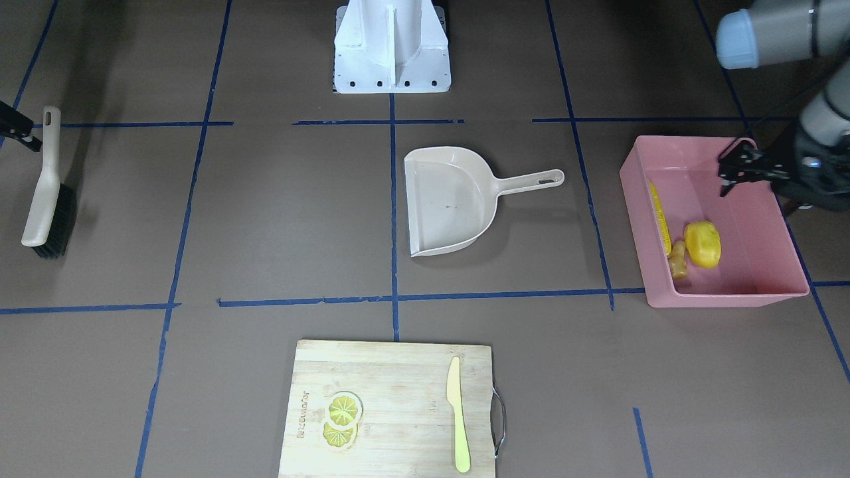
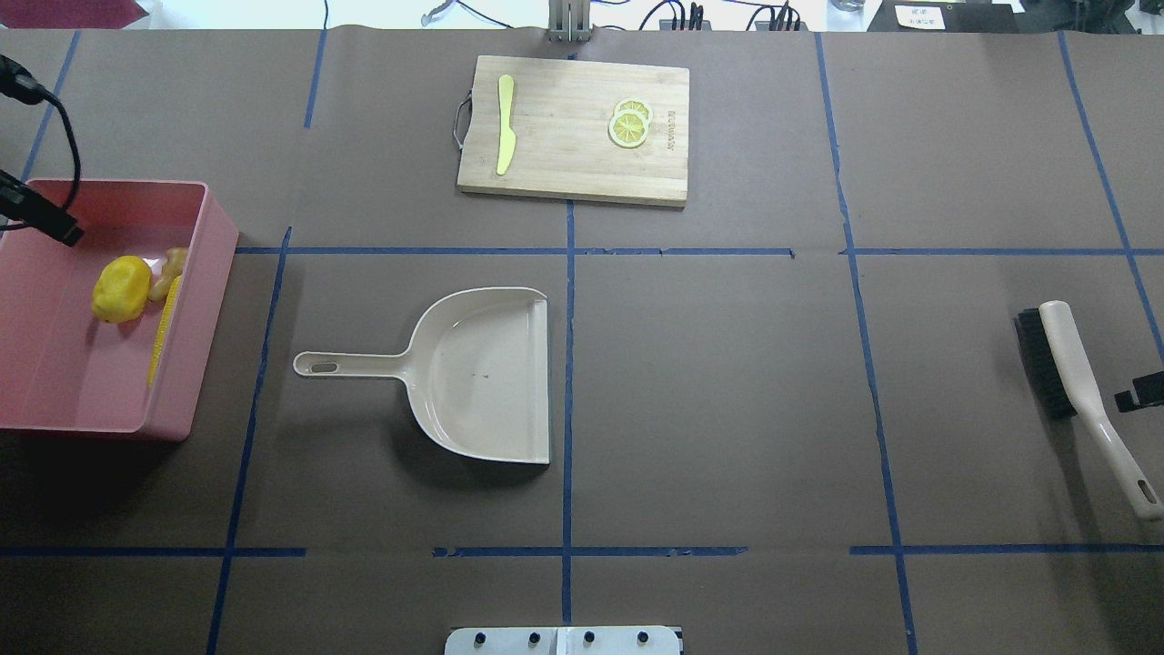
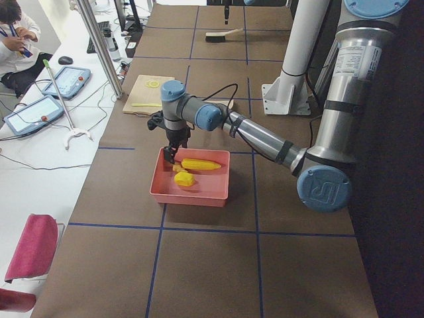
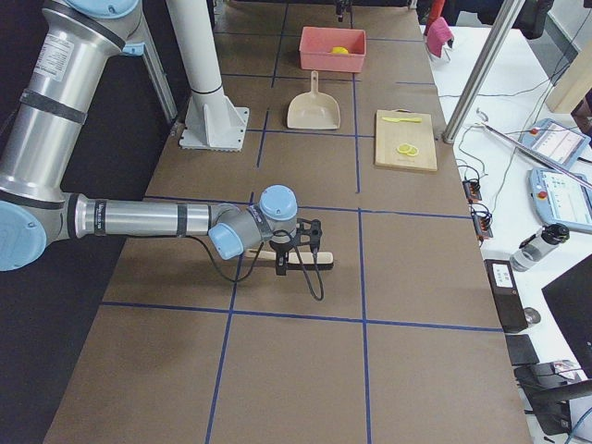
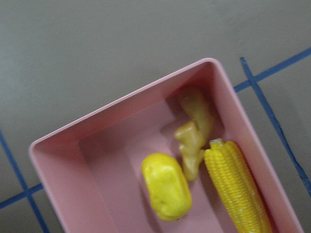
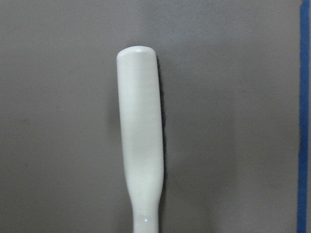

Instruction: Sweep and dump trash into bin

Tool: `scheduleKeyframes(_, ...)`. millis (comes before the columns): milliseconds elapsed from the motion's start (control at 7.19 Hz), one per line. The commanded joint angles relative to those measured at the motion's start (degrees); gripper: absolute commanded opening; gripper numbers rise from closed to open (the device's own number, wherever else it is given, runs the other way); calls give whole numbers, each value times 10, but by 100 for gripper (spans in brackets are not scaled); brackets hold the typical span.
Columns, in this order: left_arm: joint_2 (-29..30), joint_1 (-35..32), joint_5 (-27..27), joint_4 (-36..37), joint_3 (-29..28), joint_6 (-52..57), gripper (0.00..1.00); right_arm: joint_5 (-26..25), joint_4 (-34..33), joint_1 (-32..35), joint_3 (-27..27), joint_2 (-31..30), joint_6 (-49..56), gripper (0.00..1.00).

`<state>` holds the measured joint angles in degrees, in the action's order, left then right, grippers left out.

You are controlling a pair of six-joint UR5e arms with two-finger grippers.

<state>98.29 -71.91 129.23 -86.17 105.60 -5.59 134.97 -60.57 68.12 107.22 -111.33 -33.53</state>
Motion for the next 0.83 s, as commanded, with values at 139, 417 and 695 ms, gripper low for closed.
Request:
scheduleKeyframes(139, -20, -117, 110, 1, -109, 62, 100, 6, -225, 119, 0, 62, 223, 100)
scheduleKeyframes(417, -30, -132, 54, 1, -117, 80, 100, -3, -339, 173, -20, 112, 349, 100)
scheduleKeyframes(695, -54, -133, 54, 3, -100, 79, 100, -6, -344, 195, -32, 112, 368, 100)
